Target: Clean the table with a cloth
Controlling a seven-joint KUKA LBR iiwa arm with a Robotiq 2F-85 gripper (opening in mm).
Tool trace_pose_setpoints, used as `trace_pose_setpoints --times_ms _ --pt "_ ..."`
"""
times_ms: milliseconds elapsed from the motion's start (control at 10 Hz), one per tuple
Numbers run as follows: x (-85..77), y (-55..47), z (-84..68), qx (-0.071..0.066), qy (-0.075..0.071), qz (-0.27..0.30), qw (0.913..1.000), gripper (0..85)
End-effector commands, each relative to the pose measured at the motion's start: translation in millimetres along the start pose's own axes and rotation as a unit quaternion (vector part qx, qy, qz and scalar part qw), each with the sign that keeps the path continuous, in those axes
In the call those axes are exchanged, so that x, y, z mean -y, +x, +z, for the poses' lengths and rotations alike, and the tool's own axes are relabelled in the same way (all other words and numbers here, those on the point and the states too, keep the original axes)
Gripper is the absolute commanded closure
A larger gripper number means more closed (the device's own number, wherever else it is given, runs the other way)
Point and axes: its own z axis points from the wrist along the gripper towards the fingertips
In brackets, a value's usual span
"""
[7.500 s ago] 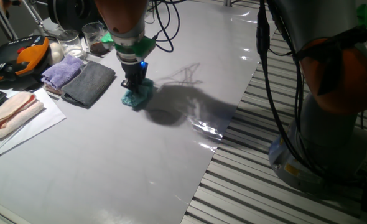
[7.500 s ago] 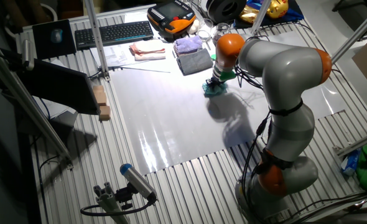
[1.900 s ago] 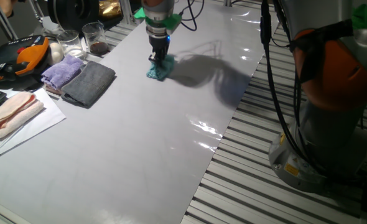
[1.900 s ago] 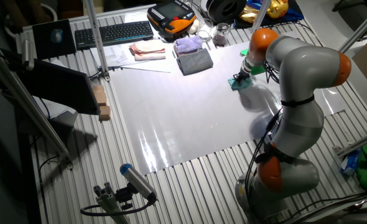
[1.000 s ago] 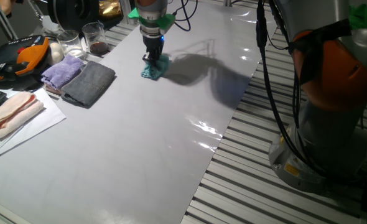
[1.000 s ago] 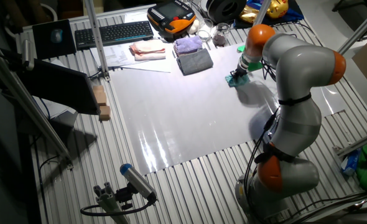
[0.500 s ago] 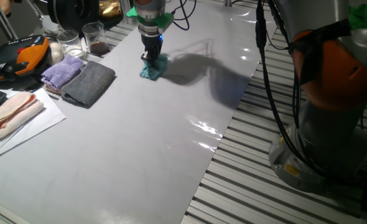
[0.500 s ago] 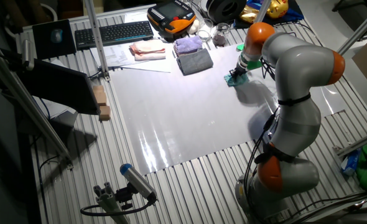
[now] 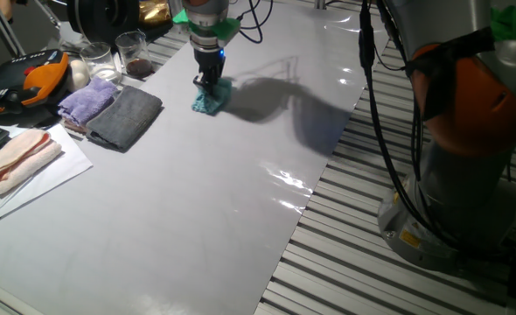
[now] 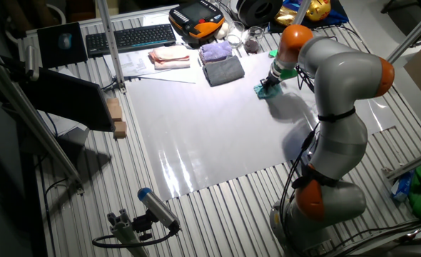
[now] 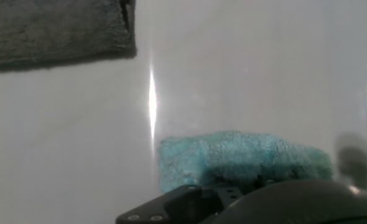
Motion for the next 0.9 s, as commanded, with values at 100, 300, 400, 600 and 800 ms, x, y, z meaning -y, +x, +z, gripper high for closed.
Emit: trace_pose_setpoints --times_ms 100,300,400,600,800 --pt "-9.4 -0.5 2.1 0.003 -0.009 0.008 0.9999 85.0" --pt "-18.8 -0.1 6.6 0.005 -0.014 0.014 0.9998 85.0" --pt "-23.7 0.1 6.4 0.003 -0.018 0.017 0.9997 85.0" --pt "-31.9 -0.1 3.1 -0.002 -0.015 0.021 0.9997 85.0" --pt "-42.1 2.3 4.3 -0.004 -0.015 0.029 0.9994 85.0"
